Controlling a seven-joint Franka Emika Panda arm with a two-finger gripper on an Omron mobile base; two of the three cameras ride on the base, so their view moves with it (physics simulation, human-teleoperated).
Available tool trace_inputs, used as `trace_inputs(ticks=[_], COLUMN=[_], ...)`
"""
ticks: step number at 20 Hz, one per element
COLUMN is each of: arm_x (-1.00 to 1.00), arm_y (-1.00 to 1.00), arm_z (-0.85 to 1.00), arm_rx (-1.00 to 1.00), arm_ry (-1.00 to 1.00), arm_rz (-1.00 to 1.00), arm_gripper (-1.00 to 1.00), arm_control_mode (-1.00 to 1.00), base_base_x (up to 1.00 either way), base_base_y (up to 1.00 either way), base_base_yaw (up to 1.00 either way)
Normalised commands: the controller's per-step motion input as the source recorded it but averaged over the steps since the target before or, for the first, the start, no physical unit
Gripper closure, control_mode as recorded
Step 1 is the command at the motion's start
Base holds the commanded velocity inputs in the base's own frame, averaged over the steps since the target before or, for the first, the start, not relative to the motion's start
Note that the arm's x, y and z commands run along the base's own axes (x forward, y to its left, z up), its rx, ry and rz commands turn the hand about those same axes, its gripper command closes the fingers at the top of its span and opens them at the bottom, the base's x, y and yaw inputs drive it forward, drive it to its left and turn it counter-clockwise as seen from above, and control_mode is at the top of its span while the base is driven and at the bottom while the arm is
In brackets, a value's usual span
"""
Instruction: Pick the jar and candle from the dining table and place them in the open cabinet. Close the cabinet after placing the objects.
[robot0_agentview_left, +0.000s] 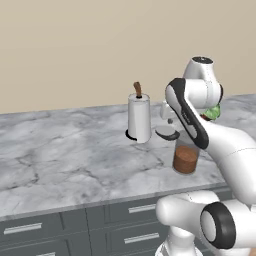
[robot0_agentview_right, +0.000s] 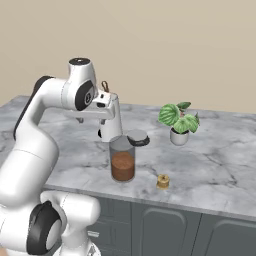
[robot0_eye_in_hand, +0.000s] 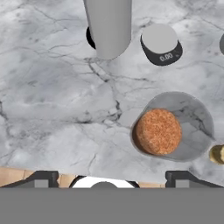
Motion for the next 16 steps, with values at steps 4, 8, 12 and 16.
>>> trace_inputs(ticks=[4, 8, 12, 16], arm_x=[0.0, 0.0, 0.0, 0.0], arm_y=[-0.33, -0.26, -0.26, -0.29], arm_z=[-0.11, -0.12, -0.17, -0.21], arm_rx=[-0.04, -0.02, 0.0, 0.0], arm_ry=[0.0, 0.0, 0.0, 0.0], arm_rz=[0.02, 0.0, 0.0, 0.0], arm_gripper=[-1.0, -1.0, -1.0, -1.0], arm_control_mode=[-1.0, -1.0, -1.0, -1.0], base_base_x=[0.0, 0.0, 0.0, 0.0], base_base_y=[0.0, 0.0, 0.0, 0.0], base_base_yaw=[0.0, 0.0, 0.0, 0.0])
